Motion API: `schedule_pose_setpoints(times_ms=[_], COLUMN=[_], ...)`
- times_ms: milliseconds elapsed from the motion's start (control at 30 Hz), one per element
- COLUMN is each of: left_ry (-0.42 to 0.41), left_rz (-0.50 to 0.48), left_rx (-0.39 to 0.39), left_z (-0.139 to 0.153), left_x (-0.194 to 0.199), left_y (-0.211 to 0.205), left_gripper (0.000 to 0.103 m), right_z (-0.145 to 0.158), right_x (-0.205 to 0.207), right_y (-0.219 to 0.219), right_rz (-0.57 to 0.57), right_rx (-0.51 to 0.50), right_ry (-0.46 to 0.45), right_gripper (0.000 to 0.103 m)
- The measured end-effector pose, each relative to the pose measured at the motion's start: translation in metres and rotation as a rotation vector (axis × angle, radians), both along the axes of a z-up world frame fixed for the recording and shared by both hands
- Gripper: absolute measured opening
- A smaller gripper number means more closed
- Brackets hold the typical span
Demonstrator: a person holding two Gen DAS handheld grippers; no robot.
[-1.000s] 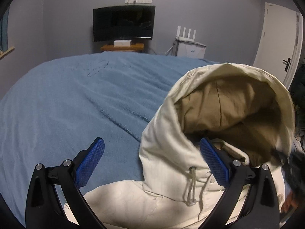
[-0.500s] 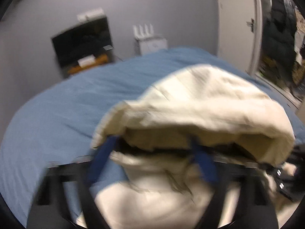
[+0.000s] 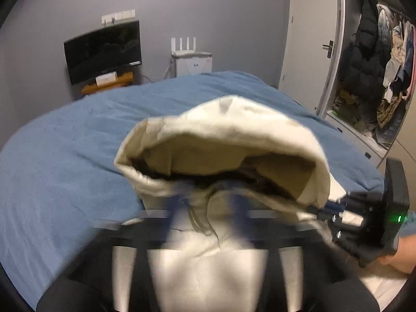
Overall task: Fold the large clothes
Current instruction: 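Grasp the hood edge with the left gripper while the right gripper holds the hood tip, then fold the held hood down over the jacket body with both grippers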
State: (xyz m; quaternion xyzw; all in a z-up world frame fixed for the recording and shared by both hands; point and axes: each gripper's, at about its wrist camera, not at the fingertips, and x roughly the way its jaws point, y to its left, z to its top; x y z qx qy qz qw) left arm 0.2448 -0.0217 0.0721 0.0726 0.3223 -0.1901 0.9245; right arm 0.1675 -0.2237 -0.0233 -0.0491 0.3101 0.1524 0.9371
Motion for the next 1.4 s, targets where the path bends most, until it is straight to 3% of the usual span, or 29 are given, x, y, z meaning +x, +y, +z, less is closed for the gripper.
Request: schedule_pose_setpoints(times_ms=[233,400,500,533,567,600,633,700,800,967,1100,1233,1400], left_ry=[-0.108,-0.06,-0.043,-0.032,-0.014,0.007,0.041,0.067,0.061,0.025,0.056,0.083,0.196], left_rz=[-0.05,-0.248,-0.331,-0.348,-0.35,-0.34,-0.32,-0.314,-0.285,-0.27,-0.274,-0.25,-0.149], left_rx=[0.165,0.288,0.431,0.464,0.47,0.466,0.444,0.418,0.405,0.238,0.142,0.1,0.042], left_z=[0.013,0.003,-0.011,-0.015,-0.017,-0.018,-0.02,-0.024,-0.025,-0.006,-0.011,-0.047,-0.115], left_x=[0.031,0.053,0.058,0.06,0.063,0.067,0.073,0.074,0.066,0.013,-0.032,-0.067,-0.059], left_y=[-0.02,-0.033,-0.044,-0.047,-0.047,-0.045,-0.04,-0.032,-0.025,-0.011,0.001,0.004,0.015], left_gripper=[0.075,0.074,0.073,0.069,0.053,0.025,0.013,0.005,0.004,0.003,0.003,0.003,0.003], right_z=[0.0,-0.005,-0.007,-0.008,-0.008,-0.009,-0.009,-0.008,-0.005,0.0,0.005,0.005,0.002], right_x=[0.001,0.0,0.001,0.001,0.002,0.002,0.003,0.004,0.004,0.0,-0.004,-0.009,-0.016], right_y=[-0.001,-0.004,-0.007,-0.007,-0.007,-0.008,-0.008,-0.011,-0.014,-0.018,-0.019,-0.017,-0.01], right_rz=[0.003,0.019,0.026,0.027,0.027,0.025,0.022,0.012,0.002,0.003,0.022,0.042,0.056], right_rx=[0.011,0.014,0.026,0.03,0.034,0.04,0.049,0.071,0.088,0.108,0.128,0.144,0.145], right_ry=[-0.002,0.001,0.014,0.019,0.023,0.027,0.03,0.038,0.039,0.036,0.033,0.05,0.067], right_gripper=[0.008,0.008,0.008,0.008,0.008,0.008,0.008,0.008,0.008,0.008,0.008,0.008,0.008])
